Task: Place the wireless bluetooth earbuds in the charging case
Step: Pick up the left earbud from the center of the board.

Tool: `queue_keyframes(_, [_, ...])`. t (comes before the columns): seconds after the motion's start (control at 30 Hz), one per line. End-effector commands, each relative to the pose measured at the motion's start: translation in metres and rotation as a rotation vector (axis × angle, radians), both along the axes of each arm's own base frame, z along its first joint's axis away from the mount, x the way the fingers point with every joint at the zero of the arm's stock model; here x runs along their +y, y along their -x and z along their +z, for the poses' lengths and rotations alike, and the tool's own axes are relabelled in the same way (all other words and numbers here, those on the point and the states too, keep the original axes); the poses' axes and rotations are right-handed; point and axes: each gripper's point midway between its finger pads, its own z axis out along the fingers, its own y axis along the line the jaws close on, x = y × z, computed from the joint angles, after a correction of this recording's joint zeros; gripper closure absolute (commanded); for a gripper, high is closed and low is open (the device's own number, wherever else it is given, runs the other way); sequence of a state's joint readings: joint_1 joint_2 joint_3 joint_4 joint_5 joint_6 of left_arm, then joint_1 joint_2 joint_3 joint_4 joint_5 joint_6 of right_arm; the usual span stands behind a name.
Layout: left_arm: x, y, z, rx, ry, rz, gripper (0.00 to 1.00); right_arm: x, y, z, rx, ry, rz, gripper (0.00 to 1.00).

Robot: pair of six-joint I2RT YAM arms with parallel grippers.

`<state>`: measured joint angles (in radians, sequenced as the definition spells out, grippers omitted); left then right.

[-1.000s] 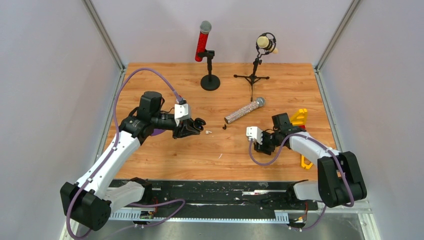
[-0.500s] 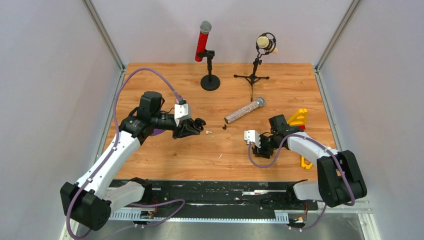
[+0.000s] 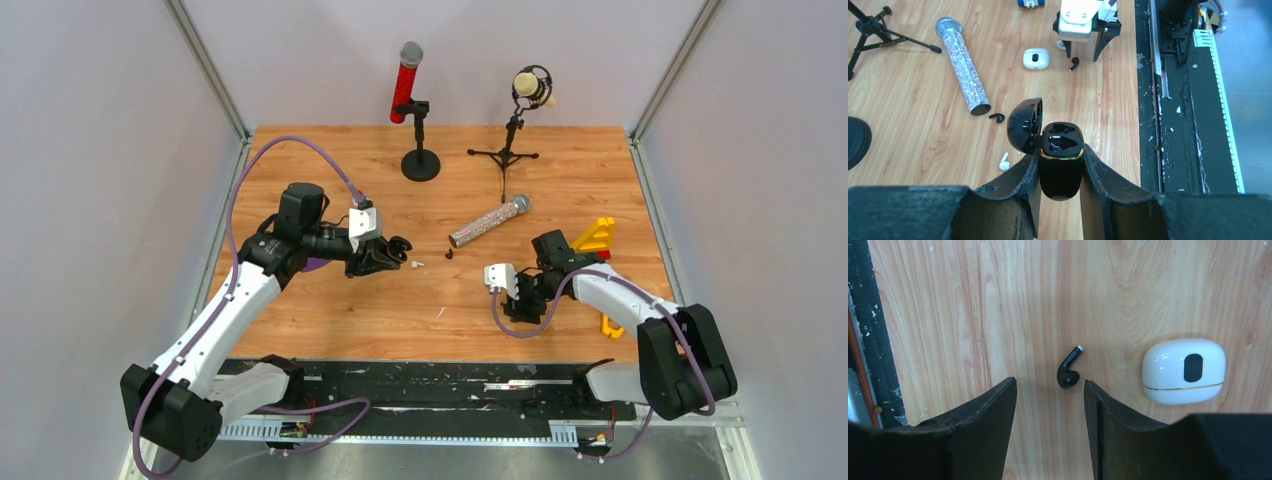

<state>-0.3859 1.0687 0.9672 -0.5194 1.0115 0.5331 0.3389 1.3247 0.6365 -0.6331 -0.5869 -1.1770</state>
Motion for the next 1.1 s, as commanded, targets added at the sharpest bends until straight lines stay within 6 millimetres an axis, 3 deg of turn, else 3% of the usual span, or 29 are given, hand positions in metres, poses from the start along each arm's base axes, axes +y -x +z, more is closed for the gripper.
queue_keyframes(0.0, [-0.001, 0.001, 0.007, -0.033, 0.02, -0.02, 0.8, -0.005, -0.004, 0.01, -0.047, 0.028, -0.004, 0.46])
queue_keyframes(0.2, [-0.001, 0.001, 0.007, -0.034, 0.021, -0.02, 0.8, -0.008, -0.002, 0.005, -0.029, 0.046, -0.012, 0.46])
queue_keyframes(0.63, [-0.001, 0.002, 0.008, -0.038, 0.022, -0.02, 0.8, 0.002, 0.022, -0.011, 0.081, 0.066, 0.039, 0.53])
queue_keyframes(1.07, [-0.001, 0.003, 0.009, -0.04, 0.023, -0.021, 0.8, 0.017, 0.05, -0.008, 0.144, 0.073, 0.104, 0.57])
